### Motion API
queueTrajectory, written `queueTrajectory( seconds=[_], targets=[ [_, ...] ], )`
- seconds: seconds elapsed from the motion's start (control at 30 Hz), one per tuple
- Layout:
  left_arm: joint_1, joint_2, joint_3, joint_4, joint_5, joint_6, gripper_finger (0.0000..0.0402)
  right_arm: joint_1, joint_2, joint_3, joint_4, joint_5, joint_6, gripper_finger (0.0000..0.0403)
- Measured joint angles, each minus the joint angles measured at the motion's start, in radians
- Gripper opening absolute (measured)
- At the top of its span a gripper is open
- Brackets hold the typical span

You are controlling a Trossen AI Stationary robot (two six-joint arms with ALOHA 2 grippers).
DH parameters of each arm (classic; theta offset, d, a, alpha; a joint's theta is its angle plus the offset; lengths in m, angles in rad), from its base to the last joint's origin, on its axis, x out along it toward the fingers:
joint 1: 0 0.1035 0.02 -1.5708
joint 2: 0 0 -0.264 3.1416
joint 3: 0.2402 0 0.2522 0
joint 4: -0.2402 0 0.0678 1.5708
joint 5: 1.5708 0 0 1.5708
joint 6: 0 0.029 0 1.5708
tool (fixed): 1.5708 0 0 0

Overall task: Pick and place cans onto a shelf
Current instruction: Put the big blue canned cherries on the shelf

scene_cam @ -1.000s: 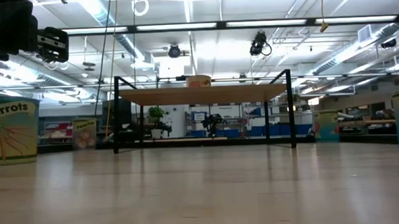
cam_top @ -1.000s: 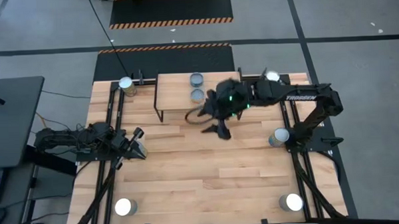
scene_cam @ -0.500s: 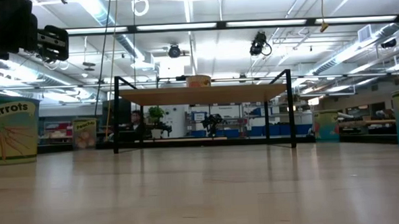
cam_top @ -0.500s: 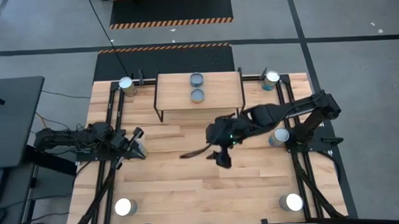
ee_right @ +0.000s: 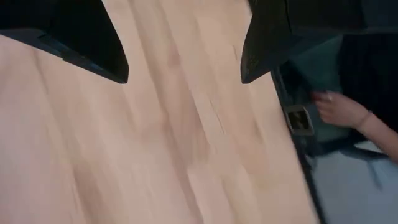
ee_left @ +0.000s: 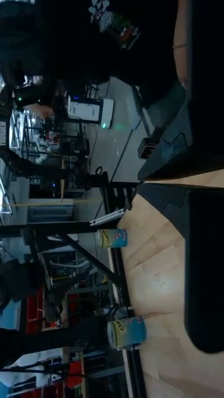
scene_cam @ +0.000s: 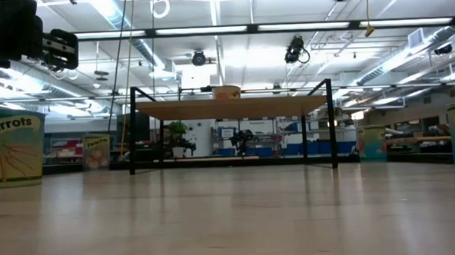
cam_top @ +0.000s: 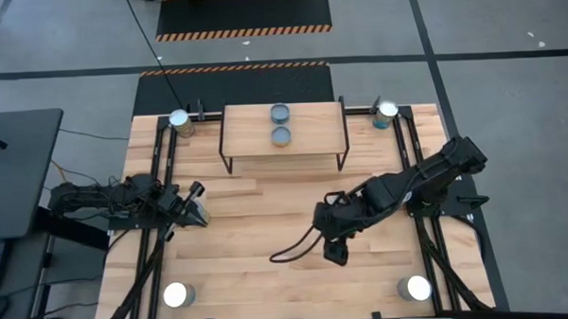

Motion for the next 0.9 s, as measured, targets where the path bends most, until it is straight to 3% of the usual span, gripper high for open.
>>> queueTrajectory(
  seconds=[0.2,0.37,0.6,0.7,0.9],
  targets=[
    [0.0,0.0,0.0,0.0,0.0,0.0,0.0027,0.04,0.0,-0.045,-0.186,-0.143,0.243,0.0317],
    [0.0,0.0,0.0,0.0,0.0,0.0,0.0027,0.061,-0.009,-0.121,-0.482,-0.135,0.306,0.0326],
    [0.0,0.0,0.0,0.0,0.0,0.0,0.0027,0.023,-0.06,-0.326,-0.384,-0.048,0.182,0.0345],
    [0.0,0.0,0.0,0.004,0.0,0.0,0.0027,0.004,-0.062,-0.361,-0.365,-0.021,0.144,0.0346],
    [0.0,0.0,0.0,0.001,0.0,0.0,0.0027,-0.02,-0.061,-0.371,-0.188,0.163,0.124,0.0346]
  ],
)
